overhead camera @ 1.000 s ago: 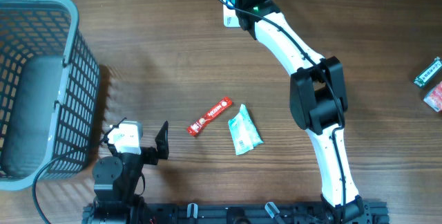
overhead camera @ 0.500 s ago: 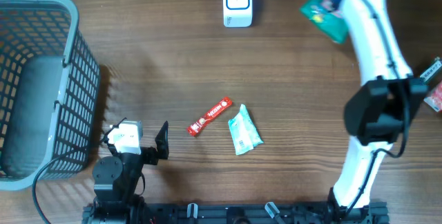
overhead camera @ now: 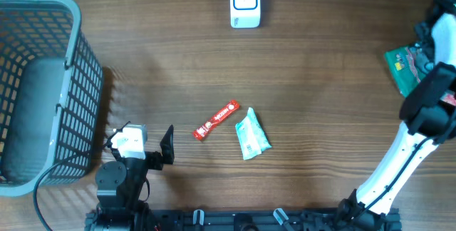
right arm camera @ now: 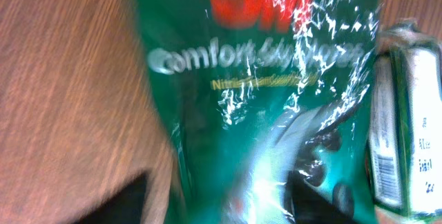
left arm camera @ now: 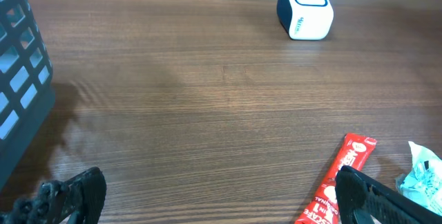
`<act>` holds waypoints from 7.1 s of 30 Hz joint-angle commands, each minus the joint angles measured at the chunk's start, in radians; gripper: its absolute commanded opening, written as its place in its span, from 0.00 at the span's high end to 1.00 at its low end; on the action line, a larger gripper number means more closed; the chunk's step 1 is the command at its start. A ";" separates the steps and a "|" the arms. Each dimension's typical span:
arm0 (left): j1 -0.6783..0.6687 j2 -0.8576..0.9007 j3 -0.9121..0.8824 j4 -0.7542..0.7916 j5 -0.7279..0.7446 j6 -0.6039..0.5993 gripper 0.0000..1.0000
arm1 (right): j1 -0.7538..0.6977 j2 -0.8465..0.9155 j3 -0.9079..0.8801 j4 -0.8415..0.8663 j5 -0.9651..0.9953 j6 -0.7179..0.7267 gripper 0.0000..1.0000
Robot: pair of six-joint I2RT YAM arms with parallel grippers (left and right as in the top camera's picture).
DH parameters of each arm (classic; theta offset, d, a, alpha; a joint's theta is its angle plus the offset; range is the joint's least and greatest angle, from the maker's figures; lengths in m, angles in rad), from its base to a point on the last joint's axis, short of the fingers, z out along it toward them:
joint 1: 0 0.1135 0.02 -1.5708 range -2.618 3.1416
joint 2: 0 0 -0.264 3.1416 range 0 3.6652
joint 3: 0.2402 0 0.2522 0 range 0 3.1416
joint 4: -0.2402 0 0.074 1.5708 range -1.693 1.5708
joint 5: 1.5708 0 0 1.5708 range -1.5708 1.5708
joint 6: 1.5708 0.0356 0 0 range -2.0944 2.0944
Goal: Scan the item barcode
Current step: 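Carry the glove pack to the table's right edge and release it, then lower the right gripper onto the mint-green wipes pack and grasp it, then raise the wipes pack with the right gripper up to the scanner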
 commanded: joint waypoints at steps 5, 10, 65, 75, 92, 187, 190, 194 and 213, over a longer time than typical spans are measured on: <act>-0.002 -0.005 0.001 -0.002 0.016 0.015 0.00 | 0.011 -0.263 0.095 -0.111 -0.613 -0.209 0.00; -0.002 -0.005 0.001 -0.002 0.015 0.015 0.00 | 0.066 -0.483 0.095 -0.214 -0.747 -0.129 0.01; -0.002 -0.005 0.001 -0.002 0.016 0.015 0.00 | 0.855 -0.627 -1.058 0.229 -0.974 -0.664 0.27; -0.002 -0.005 0.001 -0.002 0.016 0.015 0.00 | 0.855 -0.536 -1.080 0.197 -1.099 -0.847 0.24; -0.002 -0.005 0.001 -0.002 0.015 0.015 0.00 | 0.855 -0.527 -1.095 0.214 -1.251 -0.845 0.00; -0.002 -0.003 0.001 -0.002 0.015 0.015 0.00 | 0.937 -0.190 -0.740 1.951 -0.162 -1.104 0.95; -0.002 -0.003 0.001 -0.002 0.016 0.015 0.00 | 0.921 -0.147 -0.703 1.944 -0.167 -1.136 0.95; -0.002 -0.003 0.001 -0.002 0.016 0.015 0.00 | 0.906 -0.079 -0.595 1.858 -0.238 -1.206 0.95; -0.002 -0.003 0.001 -0.002 0.016 0.015 0.00 | 0.919 -0.011 -0.489 2.013 0.059 -1.580 0.95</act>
